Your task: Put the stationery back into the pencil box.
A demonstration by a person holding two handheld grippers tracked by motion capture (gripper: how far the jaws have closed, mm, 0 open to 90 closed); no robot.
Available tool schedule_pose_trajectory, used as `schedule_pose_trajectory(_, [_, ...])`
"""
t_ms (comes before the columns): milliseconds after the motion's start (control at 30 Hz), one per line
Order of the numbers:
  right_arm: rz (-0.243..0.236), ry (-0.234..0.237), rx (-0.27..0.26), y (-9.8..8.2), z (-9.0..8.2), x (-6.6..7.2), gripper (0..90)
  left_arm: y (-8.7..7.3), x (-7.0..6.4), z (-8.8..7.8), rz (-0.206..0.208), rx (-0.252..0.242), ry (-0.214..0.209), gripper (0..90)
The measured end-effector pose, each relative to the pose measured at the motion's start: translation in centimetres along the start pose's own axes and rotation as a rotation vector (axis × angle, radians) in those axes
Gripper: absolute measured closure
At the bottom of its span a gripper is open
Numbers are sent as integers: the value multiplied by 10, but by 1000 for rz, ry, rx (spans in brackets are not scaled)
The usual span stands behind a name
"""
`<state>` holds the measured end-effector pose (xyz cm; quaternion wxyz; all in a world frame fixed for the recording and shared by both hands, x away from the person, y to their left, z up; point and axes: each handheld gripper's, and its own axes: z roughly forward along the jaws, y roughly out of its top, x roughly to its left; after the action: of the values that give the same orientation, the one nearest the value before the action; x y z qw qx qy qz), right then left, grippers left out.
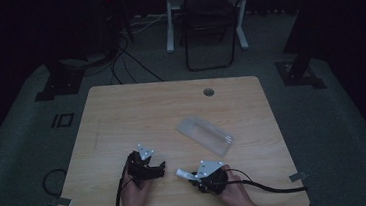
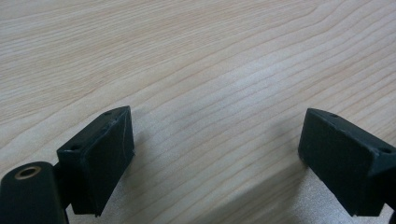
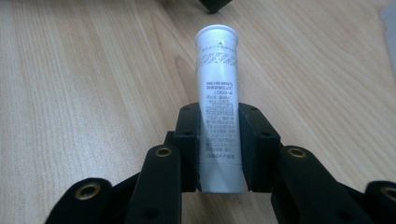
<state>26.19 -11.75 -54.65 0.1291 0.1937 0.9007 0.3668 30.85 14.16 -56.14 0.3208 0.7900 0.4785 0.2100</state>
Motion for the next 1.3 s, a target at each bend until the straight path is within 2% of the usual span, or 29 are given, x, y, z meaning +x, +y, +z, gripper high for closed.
schedule_pose_trajectory(600, [-9,-25,-47,5,-17,-2,714,0,0,0,1,1,0,109])
schedule_pose_trajectory(1300, [-21,-62,-66,11,-30,-6,714,0,0,0,1,1,0,108])
